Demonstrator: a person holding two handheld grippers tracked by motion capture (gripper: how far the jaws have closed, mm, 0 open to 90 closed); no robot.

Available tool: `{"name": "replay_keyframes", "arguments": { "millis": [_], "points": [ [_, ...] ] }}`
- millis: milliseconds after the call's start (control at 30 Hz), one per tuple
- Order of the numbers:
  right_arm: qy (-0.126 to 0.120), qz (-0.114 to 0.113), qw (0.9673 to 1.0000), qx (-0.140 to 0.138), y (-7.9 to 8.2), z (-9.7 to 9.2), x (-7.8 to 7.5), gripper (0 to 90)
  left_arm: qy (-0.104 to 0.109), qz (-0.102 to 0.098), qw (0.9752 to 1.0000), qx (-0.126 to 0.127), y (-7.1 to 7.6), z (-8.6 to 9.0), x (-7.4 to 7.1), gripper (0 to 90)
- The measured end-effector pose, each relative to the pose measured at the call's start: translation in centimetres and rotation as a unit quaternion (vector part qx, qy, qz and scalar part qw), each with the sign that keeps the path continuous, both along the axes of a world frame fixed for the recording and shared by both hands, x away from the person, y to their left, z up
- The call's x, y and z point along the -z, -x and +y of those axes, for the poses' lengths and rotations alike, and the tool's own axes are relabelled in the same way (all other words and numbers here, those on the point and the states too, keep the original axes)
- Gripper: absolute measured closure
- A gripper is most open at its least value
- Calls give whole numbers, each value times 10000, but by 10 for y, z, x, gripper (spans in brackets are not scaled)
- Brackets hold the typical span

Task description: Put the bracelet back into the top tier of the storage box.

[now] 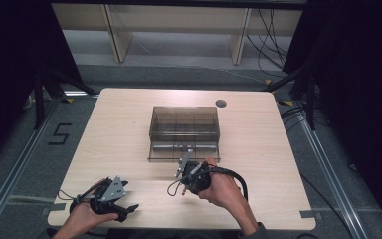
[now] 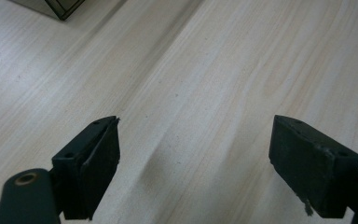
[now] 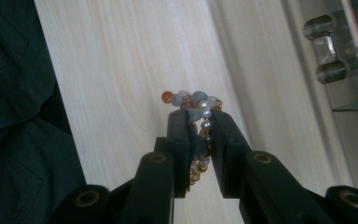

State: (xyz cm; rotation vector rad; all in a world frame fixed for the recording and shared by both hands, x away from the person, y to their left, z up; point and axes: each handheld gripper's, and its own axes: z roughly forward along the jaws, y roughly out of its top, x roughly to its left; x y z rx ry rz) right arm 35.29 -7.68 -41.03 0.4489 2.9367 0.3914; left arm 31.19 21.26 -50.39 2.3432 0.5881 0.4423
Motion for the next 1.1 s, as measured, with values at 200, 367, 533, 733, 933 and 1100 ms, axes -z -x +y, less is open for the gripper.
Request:
{"name": "replay_keyframes", "arguments": {
  "millis": [200,367,533,733,933,1100],
  "points": [
    [-93,-93,9999,24,-1,-8,-10,788,-7,-5,10000,-5,0,0,0,162],
    [-146,-115,9998,71,-1,-12,-19,788,-1,9,10000,5,-1,0,1,163],
    [-155,-182,9997,109,0,-15,-25,788,24,38,10000,9,-1,0,1,162],
    [-176,-328,9993,67,-1,-18,-33,788,11,30,10000,18,-1,0,1,162],
    [-162,-492,9986,45,-3,-23,-47,788,-6,-3,10000,-11,-1,0,0,162],
    [-211,-508,9985,73,-4,-26,-57,788,-15,-10,10000,-6,-1,0,0,163]
  ]
}}
